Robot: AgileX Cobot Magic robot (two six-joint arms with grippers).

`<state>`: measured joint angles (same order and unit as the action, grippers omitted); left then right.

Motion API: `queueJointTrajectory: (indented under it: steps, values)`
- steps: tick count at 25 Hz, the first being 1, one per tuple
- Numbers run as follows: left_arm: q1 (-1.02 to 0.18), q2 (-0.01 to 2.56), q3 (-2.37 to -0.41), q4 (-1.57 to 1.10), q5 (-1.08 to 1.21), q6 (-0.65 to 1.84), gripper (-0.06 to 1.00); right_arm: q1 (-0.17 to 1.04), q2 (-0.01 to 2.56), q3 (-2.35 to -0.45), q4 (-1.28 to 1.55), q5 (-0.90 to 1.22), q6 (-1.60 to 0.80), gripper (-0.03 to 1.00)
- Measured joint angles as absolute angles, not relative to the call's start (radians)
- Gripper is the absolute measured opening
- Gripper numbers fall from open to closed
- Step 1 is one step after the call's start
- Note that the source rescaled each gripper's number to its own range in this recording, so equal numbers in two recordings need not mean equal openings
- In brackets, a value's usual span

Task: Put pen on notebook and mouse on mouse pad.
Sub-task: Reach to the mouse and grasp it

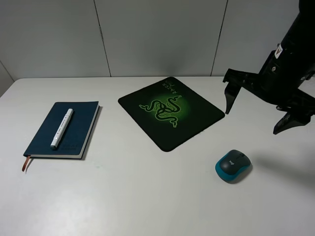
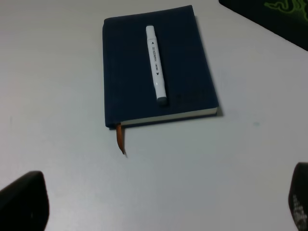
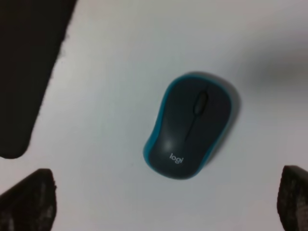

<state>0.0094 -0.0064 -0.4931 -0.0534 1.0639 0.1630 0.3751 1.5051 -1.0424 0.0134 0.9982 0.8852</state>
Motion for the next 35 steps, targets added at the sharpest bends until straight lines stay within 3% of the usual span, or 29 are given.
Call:
queueJointTrajectory:
  steps: [16,35]
  values:
    - [0.009,-0.006,-0.493,-0.053,1.064,0.163,1.0,0.372,1.518,-0.782,0.132,0.747,0.954,1.0]
    - [0.009,-0.006,-0.493,-0.053,1.064,0.163,1.0,0.372,1.742,-0.777,0.2,0.624,0.933,1.0]
